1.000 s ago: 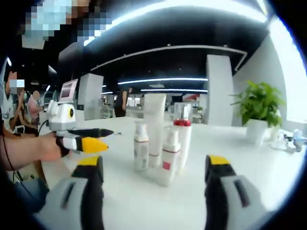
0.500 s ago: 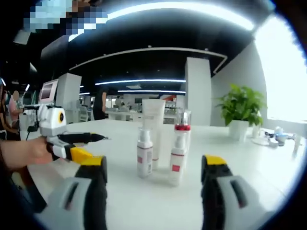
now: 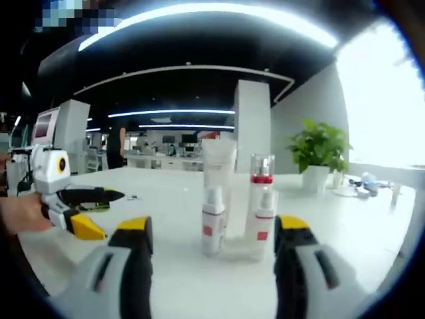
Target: Arrange the skincare products in the storage area until every visible bottle or jar stands upright without overlapping.
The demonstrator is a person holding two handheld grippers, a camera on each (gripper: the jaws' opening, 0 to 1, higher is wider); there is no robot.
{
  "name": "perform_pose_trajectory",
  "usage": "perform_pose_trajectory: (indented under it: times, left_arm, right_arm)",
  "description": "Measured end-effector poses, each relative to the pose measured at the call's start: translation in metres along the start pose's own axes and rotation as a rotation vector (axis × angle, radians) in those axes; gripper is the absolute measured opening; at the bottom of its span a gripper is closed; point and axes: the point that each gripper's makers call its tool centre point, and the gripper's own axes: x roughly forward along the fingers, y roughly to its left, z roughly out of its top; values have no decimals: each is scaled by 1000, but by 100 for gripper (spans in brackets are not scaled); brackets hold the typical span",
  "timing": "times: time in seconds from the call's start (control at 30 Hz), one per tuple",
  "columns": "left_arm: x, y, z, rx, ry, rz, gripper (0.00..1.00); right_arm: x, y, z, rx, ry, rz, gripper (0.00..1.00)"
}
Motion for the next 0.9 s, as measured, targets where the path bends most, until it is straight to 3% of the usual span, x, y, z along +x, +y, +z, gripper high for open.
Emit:
perform_pose_trajectory:
  times: [0.13,0.3,0.47,0.9]
  left_arm:
    - [-13,2,-4,8,24,-7,99]
    - [-38,2,-12,26,58,-13,99]
    - [-60,11,-14,20,58,12,99]
    - [-91,36,-12,33,78,64,99]
  right_arm:
    - [6,0,8,-11,-12,-46,67]
    - [22,8,19,-39,-42,-96,67]
    - [39,19,17,-52,-37,-86,55]
    - [65,10,13,2,-54,-204,46]
